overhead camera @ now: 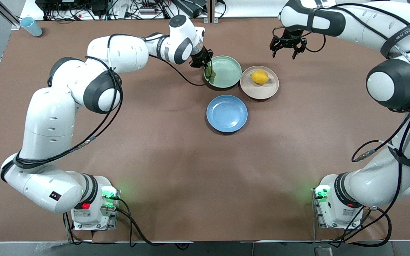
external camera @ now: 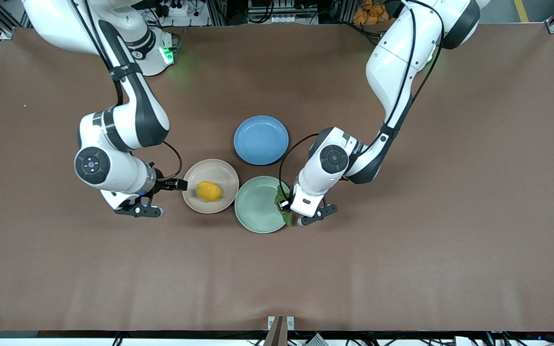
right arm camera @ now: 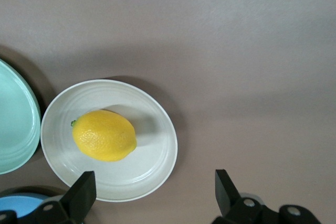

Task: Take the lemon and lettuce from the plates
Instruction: 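Grasp the lettuce with the left gripper while the right gripper reaches the lemon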

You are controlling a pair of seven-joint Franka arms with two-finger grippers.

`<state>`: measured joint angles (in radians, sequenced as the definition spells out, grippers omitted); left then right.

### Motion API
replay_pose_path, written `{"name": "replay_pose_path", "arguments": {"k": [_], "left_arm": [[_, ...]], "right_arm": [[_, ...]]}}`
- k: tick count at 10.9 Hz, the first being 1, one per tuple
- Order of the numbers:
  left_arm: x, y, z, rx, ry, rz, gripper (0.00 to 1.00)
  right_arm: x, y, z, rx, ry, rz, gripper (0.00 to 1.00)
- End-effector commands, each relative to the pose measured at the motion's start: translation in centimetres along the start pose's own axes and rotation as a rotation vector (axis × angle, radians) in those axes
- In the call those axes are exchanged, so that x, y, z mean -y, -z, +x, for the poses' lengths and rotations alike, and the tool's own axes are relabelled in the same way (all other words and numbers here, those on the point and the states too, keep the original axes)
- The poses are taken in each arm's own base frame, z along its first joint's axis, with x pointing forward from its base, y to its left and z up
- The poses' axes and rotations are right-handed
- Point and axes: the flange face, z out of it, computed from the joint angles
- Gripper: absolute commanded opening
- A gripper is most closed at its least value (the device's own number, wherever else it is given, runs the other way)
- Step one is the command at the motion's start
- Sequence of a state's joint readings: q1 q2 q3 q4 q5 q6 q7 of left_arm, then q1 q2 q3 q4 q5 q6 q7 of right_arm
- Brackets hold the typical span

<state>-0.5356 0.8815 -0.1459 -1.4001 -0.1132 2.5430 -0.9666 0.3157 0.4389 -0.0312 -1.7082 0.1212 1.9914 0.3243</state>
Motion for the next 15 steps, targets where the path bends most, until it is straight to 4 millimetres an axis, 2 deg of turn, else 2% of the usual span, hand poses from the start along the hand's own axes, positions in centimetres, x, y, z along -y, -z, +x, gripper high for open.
{"name": "replay_pose_path", "arguments": {"k": [1, 5, 8, 10, 14, 15], "left_arm": [[-0.1, 0.8, 0.9, -0.008, -0.025, -0.005, 0.02], [1.2, 2.1, 2.7, 0.030, -0.061, 0.055, 0.00], [2.3, 3.7, 4.3, 0.054, -0.091, 0.089, 0.00], [2.9, 4.3, 5.0, 0.077, -0.109, 0.114, 0.00], [3.5, 5.7, 5.6, 0.092, -0.134, 0.159, 0.00], [4.0, 6.4, 6.3, 0.085, -0.140, 0.181, 0.00]], "right_arm": [[1.6, -2.4, -2.5, -0.036, -0.048, 0.017, 1.00], [5.1, -4.6, -3.8, -0.030, -0.125, 0.003, 1.00], [6.8, -7.6, -3.7, -0.050, -0.190, 0.005, 1.00], [6.9, -9.2, -3.2, -0.063, -0.199, 0.006, 1.00], [6.1, -11.2, -1.9, -0.089, -0.234, 0.023, 1.00], [6.0, -11.5, -1.7, -0.090, -0.254, 0.028, 1.00]]}}
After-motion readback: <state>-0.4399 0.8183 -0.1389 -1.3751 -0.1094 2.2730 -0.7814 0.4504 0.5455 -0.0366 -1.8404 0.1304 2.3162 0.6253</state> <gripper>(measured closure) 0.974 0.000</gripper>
